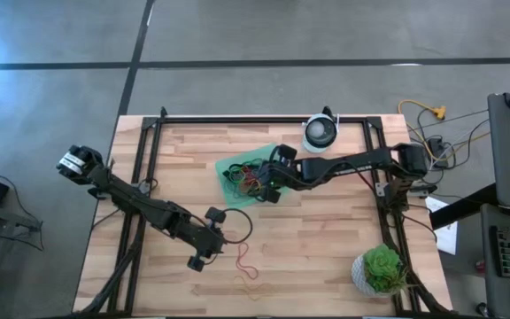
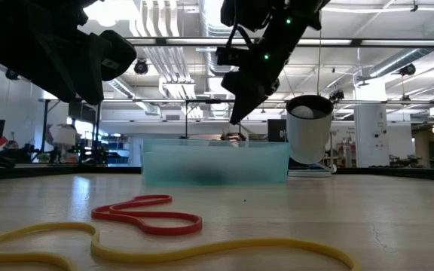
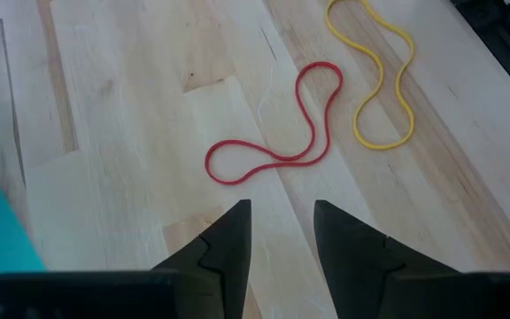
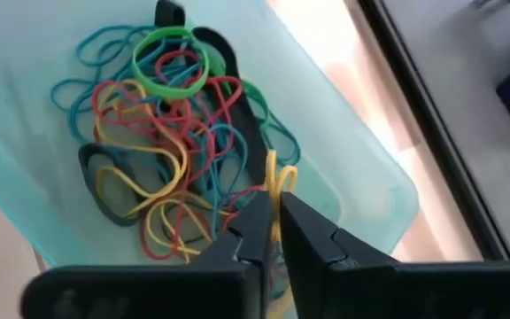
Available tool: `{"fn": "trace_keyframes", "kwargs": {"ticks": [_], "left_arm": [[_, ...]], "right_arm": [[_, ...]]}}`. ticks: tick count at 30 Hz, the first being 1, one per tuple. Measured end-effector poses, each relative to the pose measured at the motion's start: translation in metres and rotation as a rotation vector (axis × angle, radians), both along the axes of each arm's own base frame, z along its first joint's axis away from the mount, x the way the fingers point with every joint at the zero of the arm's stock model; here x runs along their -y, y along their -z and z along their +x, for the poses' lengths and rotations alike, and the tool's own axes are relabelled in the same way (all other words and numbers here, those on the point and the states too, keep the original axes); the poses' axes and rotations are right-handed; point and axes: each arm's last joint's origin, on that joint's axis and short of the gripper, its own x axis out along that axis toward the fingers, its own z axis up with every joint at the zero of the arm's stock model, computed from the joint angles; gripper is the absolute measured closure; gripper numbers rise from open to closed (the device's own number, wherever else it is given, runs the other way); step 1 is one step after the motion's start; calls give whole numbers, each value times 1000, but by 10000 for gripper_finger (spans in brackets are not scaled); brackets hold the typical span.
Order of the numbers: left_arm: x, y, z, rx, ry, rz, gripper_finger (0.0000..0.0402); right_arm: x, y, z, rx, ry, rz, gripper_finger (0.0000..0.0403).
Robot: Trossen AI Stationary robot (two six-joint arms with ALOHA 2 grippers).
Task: Pick and place rubber bands into bin
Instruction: Put the yellow rubber band into the green bin, then put the red rubber band into the green bin
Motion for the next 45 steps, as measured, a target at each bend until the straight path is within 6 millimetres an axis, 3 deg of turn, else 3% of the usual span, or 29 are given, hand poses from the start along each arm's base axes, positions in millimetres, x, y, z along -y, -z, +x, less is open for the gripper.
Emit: {"fn": "trace_keyframes", "kwargs": {"ticks": [11, 15, 24, 29, 34, 45], "left_arm": [[0, 0, 1, 10, 1, -4, 292], [1, 1, 3, 72, 22, -19, 292], [6, 15, 7, 77, 96, -10, 292], [15, 34, 20, 74, 204, 4, 292], [24, 38, 35, 75, 217, 13, 292], [43, 58, 69, 48, 253, 40, 292]], "right_arm": [[0, 6, 1, -26, -24, 16, 266], [-12, 2, 0, -44, -119, 25, 239], [-64, -10, -17, -132, -301, 8, 233], [-102, -21, -32, -127, -407, 4, 243], [-140, -34, -49, -82, -510, 11, 253], [-204, -53, -88, 26, -635, -14, 273]]}}
